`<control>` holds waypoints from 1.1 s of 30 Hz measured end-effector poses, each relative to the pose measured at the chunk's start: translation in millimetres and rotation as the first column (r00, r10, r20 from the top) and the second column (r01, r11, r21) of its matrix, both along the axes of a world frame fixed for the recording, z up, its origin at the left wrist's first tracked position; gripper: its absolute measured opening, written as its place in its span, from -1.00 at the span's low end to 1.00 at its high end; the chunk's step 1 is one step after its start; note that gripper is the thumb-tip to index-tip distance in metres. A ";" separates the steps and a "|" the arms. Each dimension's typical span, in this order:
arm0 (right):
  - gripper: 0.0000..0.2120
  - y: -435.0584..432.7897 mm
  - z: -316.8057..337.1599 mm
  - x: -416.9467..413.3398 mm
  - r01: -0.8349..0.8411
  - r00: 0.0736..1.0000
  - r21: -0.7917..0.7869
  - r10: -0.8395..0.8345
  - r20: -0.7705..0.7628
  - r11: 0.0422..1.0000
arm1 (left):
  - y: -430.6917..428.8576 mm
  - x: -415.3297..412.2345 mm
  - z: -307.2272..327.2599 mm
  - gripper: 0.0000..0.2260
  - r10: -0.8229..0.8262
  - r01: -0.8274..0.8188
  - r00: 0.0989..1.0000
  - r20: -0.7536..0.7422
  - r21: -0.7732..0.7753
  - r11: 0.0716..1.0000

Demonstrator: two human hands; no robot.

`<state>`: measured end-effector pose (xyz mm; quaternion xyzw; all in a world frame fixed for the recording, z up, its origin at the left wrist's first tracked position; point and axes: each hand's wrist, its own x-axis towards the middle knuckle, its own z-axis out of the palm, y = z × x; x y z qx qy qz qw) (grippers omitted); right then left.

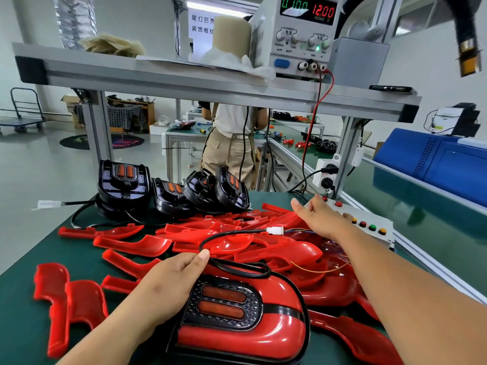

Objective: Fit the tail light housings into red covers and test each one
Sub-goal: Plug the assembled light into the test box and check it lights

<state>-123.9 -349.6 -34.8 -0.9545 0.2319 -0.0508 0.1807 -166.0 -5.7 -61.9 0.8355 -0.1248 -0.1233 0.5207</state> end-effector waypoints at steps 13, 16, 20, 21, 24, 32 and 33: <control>-0.13 -39.9 -10.5 -47.6 0.311 0.950 -0.172 -0.299 0.092 0.935 | 1.0 -0.5 1.3 -0.54 0.021 -0.020 1.000 0.018 -0.056 0.998; -0.11 -42.8 -16.6 -52.0 0.287 0.958 -0.180 -0.279 0.070 0.941 | 1.3 -0.1 1.1 -0.65 0.026 -0.024 1.000 0.015 -0.076 0.997; -0.05 -45.4 -18.4 -52.1 0.278 0.961 -0.167 -0.272 0.060 0.946 | 2.6 2.2 -2.1 -0.71 0.007 -0.006 1.000 0.009 -0.081 0.997; -0.04 -45.9 -18.6 -52.1 0.276 0.961 -0.164 -0.270 0.054 0.947 | 3.0 2.2 -1.9 -0.72 0.003 -0.002 1.000 0.007 -0.081 0.997; -0.04 -46.4 -19.8 -52.1 0.267 0.964 -0.167 -0.263 0.048 0.949 | 3.8 3.6 -2.6 -0.69 -0.006 0.005 1.000 -0.010 -0.079 0.997; -0.03 -44.6 -17.5 -52.4 0.241 0.969 -0.200 -0.246 -0.005 0.950 | 6.4 3.3 -2.1 -0.58 -0.033 0.033 0.999 0.008 -0.063 0.997; -0.03 -44.5 -17.2 -52.7 0.239 0.969 -0.204 -0.245 -0.008 0.950 | 6.6 3.6 -2.3 -0.58 -0.038 0.038 0.999 0.009 -0.062 0.997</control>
